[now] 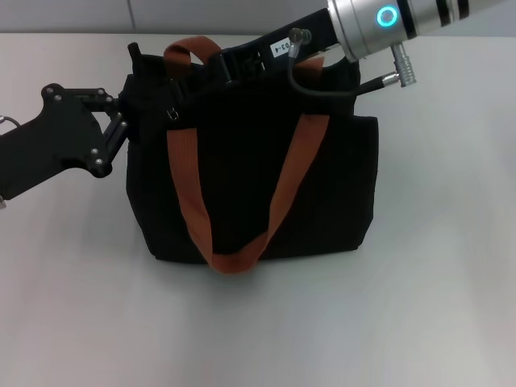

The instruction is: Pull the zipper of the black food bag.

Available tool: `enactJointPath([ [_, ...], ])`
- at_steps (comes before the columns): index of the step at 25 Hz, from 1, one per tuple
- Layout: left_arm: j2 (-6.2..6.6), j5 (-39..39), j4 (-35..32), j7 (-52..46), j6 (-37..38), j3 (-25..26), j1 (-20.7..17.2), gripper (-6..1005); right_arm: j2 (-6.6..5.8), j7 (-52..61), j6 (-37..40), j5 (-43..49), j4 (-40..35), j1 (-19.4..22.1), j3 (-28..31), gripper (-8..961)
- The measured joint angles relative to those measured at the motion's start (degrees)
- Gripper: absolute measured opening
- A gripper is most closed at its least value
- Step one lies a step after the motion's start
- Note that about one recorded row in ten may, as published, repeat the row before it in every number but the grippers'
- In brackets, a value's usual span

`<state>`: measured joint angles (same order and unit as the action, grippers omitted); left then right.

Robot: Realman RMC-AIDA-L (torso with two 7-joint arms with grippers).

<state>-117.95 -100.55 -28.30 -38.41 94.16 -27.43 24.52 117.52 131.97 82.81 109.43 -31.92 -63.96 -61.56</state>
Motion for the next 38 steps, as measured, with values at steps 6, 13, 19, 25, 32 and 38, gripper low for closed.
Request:
enactJointPath([
  [6, 0.00, 0.01, 0.00, 0.00, 0.14, 0.05, 0.00, 20, 0.25, 0.50, -1.59, 0.10, -0.04, -0.51, -2.09, 517],
  [13, 0.00, 0.01, 0.00, -0.27, 0.55, 0.00, 0.30, 21, 0.60, 0.56, -2.25, 0.65, -0.43, -0.61, -2.49, 448],
  [19, 0.30, 0.04, 0.00, -0.66, 1.69, 0.25, 0.36, 20, 0.90, 0.60, -2.50, 1.84, -3.28, 0.10, -3.71, 450],
  [25, 0.45, 0.10, 0.00, -0.72, 1.72, 0.27, 0.36, 21, 1.09, 0.74, -2.54, 2.35, -6.11, 1.41, -3.87, 448],
  [32, 0.54, 0.15, 0.00, -0.83, 1.72, 0.28, 0.43, 20, 1.49, 0.73, -2.21, 2.74, -8.45, 2.30, -4.18, 448],
  [38, 0.23, 0.19, 0.00, -0.88, 1.72, 0.28, 0.85, 21, 1.99, 0.49, -2.61, 2.43, -8.18, 1.80, -5.86, 449],
])
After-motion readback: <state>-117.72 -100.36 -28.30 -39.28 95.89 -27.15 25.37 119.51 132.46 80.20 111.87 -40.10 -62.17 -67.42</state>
